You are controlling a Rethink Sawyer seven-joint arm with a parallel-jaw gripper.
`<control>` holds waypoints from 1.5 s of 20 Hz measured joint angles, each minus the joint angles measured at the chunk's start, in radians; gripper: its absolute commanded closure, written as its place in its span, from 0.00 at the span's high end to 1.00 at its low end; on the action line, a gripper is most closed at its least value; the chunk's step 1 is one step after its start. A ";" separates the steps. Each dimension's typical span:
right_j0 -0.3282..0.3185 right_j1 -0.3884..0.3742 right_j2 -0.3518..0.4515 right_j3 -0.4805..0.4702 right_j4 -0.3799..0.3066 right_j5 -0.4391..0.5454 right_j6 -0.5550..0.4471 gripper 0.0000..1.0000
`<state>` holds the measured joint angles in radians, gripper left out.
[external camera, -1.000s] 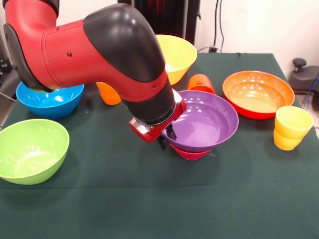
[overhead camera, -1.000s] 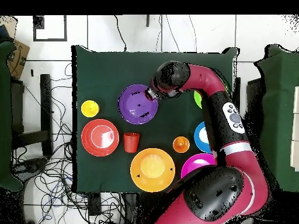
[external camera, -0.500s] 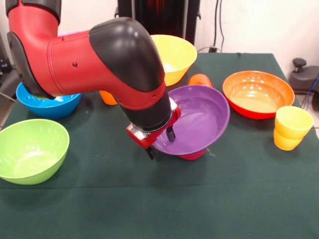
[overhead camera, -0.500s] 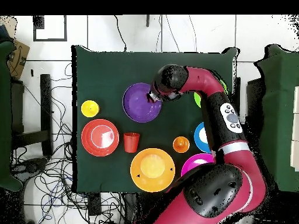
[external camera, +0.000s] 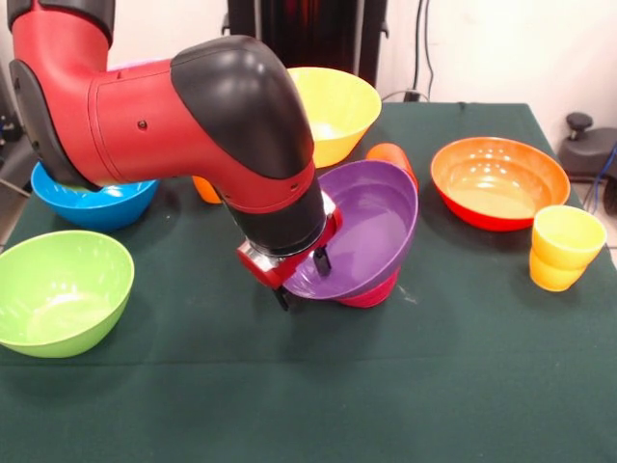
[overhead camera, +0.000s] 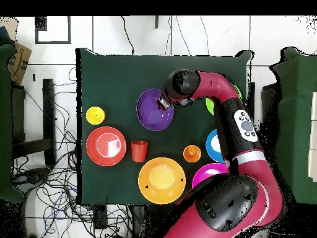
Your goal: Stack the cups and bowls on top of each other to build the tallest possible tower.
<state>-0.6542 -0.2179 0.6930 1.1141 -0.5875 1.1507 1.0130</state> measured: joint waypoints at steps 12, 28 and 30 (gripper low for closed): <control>-0.023 -0.020 0.001 0.019 -0.004 0.000 0.000 1.00; -0.030 -0.224 0.005 0.219 0.007 -0.030 0.000 1.00; -0.031 -0.256 0.006 0.251 0.013 -0.043 0.000 1.00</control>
<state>-0.6849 -0.4737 0.6992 1.3647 -0.5744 1.1073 1.0130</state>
